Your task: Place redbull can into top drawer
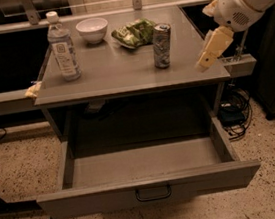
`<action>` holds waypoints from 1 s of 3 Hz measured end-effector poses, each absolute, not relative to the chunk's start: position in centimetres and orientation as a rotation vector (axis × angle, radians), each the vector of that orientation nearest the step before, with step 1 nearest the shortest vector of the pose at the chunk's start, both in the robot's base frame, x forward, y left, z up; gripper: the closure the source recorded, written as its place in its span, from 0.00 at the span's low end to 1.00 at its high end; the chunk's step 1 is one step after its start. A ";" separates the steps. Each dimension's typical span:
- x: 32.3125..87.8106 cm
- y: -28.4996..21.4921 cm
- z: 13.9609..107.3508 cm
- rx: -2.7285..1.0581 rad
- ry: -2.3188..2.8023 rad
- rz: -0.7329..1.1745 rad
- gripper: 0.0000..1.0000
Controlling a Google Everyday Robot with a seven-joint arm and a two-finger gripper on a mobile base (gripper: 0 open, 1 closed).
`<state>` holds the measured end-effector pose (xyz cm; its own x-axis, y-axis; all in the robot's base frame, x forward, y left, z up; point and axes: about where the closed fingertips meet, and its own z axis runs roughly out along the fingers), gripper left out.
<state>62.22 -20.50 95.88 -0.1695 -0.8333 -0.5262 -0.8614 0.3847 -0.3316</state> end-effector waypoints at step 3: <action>72.4 -17.9 92.9 -1.250 1.942 0.314 0.00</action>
Offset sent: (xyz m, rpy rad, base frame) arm 0.1202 0.0145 -0.0255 0.3359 -0.0014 -0.0563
